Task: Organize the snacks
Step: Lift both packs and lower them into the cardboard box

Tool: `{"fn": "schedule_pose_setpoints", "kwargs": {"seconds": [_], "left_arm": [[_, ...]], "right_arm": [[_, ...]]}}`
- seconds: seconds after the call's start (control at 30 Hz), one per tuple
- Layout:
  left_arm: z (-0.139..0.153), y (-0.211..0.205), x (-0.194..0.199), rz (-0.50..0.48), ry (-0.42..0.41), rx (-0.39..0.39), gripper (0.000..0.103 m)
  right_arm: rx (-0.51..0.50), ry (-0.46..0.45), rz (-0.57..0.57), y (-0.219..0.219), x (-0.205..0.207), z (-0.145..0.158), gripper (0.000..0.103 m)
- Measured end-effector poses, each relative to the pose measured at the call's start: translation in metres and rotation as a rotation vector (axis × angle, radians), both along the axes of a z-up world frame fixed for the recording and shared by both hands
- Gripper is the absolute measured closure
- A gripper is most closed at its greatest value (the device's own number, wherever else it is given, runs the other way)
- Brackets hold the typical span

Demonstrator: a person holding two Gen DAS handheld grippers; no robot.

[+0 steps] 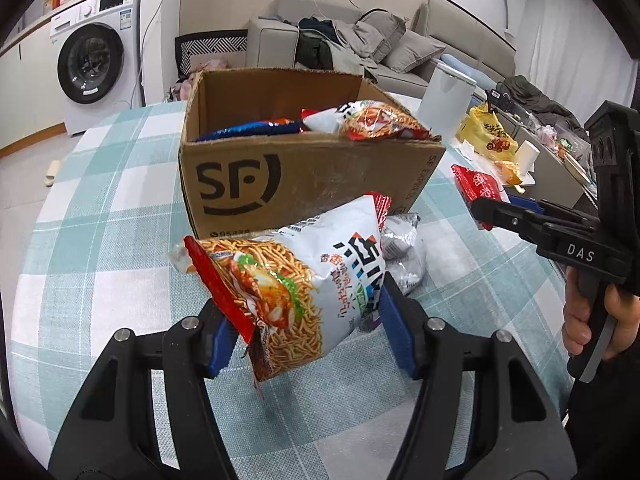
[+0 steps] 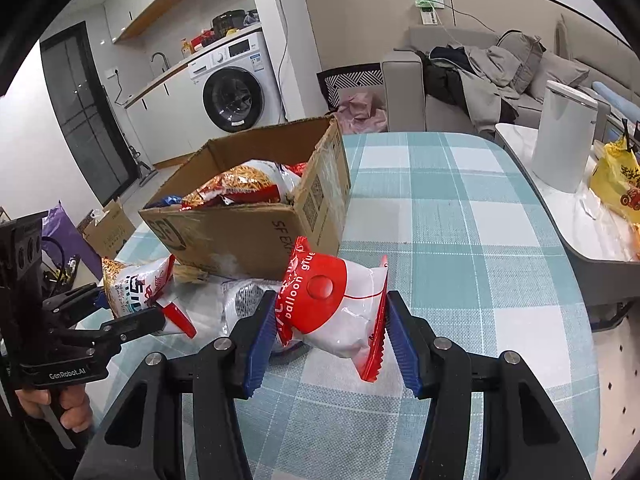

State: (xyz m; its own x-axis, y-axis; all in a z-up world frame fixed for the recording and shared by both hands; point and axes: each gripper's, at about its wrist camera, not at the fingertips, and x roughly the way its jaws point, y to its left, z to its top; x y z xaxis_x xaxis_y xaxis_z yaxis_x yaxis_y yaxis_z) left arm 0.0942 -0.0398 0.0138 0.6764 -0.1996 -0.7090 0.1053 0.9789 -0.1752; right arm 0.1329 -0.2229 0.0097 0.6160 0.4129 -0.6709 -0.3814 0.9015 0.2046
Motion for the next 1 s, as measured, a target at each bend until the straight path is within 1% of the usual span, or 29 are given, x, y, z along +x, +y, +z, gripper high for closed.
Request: {"fn": "schedule_pose_setpoints", "kwargs": {"seconds": [0.57,1.0], "left_arm": [[0.038,0.001,-0.023,0.017,-0.083,-0.003,0.043],[0.059,0.004,-0.033,0.044,-0.132,0.004,0.043]], "right_arm": [[0.049,-0.076,0.024,0.003,-0.016,0.024,0.049],[0.093,-0.126,0.044,0.008,-0.026,0.039,0.049]]}}
